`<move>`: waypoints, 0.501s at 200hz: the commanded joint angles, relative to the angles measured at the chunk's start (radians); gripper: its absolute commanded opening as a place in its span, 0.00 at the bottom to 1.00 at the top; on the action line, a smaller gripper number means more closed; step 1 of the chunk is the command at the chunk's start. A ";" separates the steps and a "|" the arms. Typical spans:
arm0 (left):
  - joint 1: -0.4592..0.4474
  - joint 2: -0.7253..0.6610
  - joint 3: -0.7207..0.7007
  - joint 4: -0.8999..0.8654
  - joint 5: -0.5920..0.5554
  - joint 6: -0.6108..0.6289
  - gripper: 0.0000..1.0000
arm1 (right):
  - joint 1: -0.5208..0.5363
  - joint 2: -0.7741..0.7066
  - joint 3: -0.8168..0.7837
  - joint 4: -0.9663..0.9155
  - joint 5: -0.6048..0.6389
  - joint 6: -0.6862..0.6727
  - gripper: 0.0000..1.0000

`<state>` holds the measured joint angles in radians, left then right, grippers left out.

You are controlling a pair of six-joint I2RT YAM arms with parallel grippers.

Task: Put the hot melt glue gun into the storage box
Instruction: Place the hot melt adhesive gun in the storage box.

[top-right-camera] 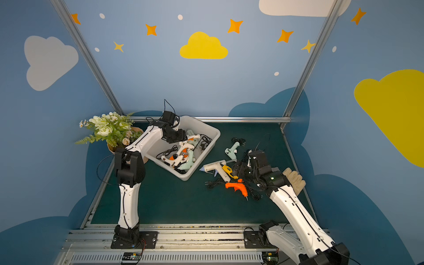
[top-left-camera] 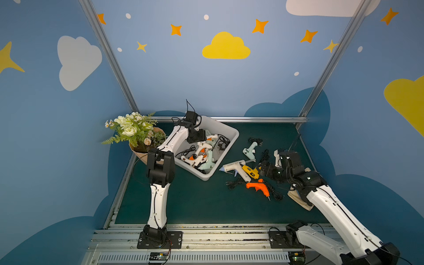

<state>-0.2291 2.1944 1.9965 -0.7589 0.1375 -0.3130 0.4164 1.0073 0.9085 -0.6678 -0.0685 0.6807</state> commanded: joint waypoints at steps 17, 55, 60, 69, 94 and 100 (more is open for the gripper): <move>0.004 -0.171 -0.124 0.036 0.017 -0.036 0.99 | -0.019 0.072 -0.007 -0.041 -0.044 0.019 0.77; 0.004 -0.345 -0.344 0.153 0.077 -0.097 1.00 | -0.027 0.145 -0.017 -0.065 -0.068 0.020 0.72; 0.004 -0.371 -0.376 0.170 0.084 -0.107 1.00 | -0.029 0.153 -0.019 -0.065 -0.069 0.018 0.72; 0.003 -0.418 -0.436 0.205 0.089 -0.124 1.00 | -0.034 0.169 -0.019 -0.065 -0.070 0.016 0.71; 0.000 -0.564 -0.605 0.299 0.128 -0.173 1.00 | -0.054 0.216 -0.011 -0.065 -0.038 0.032 0.68; -0.002 -0.597 -0.644 0.320 0.129 -0.186 1.00 | -0.059 0.230 -0.006 -0.065 -0.025 0.037 0.67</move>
<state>-0.2291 1.7149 1.4670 -0.5533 0.2230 -0.4343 0.3767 1.1995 0.8989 -0.7113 -0.1234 0.7017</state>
